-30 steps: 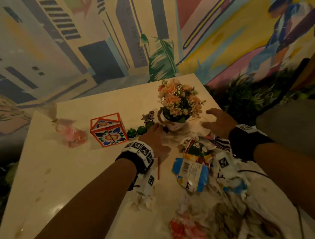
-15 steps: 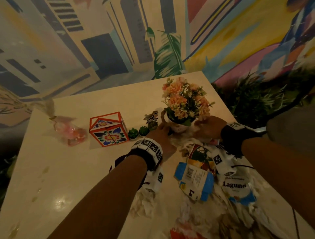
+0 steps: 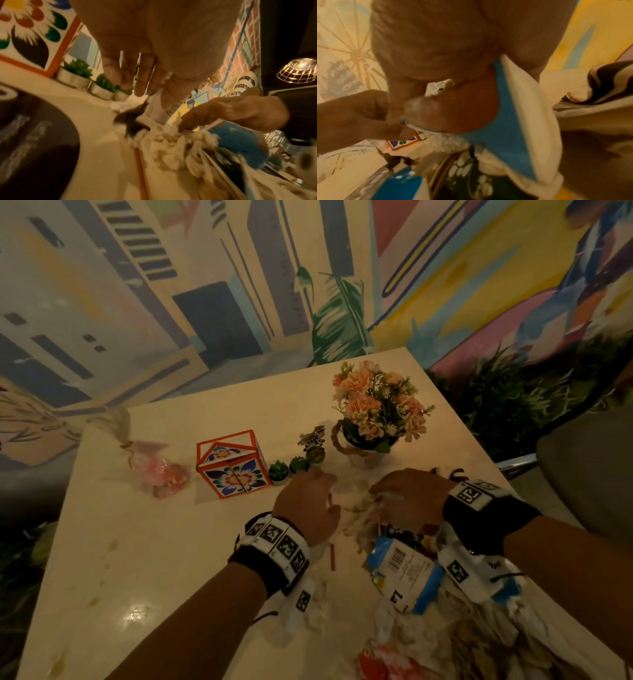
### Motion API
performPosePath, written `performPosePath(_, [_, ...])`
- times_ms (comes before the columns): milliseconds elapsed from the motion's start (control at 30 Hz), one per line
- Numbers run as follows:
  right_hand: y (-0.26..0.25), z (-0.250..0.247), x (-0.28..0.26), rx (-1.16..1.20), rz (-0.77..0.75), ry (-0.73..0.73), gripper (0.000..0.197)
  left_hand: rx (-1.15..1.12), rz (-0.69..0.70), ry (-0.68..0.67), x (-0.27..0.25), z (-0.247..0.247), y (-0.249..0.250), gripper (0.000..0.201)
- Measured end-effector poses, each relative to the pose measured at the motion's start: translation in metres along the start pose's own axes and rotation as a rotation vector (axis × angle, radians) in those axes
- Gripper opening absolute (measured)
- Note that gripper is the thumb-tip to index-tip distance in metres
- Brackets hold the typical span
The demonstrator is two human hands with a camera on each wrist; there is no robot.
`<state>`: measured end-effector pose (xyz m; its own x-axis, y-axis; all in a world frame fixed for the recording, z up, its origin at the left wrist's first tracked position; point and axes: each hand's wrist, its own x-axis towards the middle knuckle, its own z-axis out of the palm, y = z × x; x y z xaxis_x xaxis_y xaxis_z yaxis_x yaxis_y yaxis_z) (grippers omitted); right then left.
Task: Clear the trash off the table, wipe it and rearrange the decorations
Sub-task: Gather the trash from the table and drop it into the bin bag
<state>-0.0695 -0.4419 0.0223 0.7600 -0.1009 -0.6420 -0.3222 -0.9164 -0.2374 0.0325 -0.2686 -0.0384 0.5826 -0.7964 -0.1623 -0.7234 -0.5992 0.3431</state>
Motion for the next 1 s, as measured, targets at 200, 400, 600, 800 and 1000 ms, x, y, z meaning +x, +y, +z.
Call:
performPosePath(200, [0.019,0.011,-0.009,-0.125,0.039,-0.046,0.113,0.01,-0.048,-0.236,0.015,0.001,0.011,0.093])
performPosePath(400, [0.03,0.03,-0.02,-0.145,0.142,-0.02,0.119,0.057,-0.075,-0.287,0.0,0.023,0.04,0.114])
performPosePath(600, [0.03,0.042,-0.018,0.074,0.102,0.112,0.082,-0.018,-0.156,-0.321,-0.007,0.03,0.064,0.098])
performPosePath(800, [0.035,0.045,-0.024,0.226,0.067,0.239,0.045,-0.091,-0.231,-0.267,-0.018,0.037,0.06,0.086])
performPosePath(1000, [0.032,0.052,-0.024,0.23,0.105,0.311,0.036,-0.075,-0.28,-0.247,-0.029,0.04,0.077,0.098])
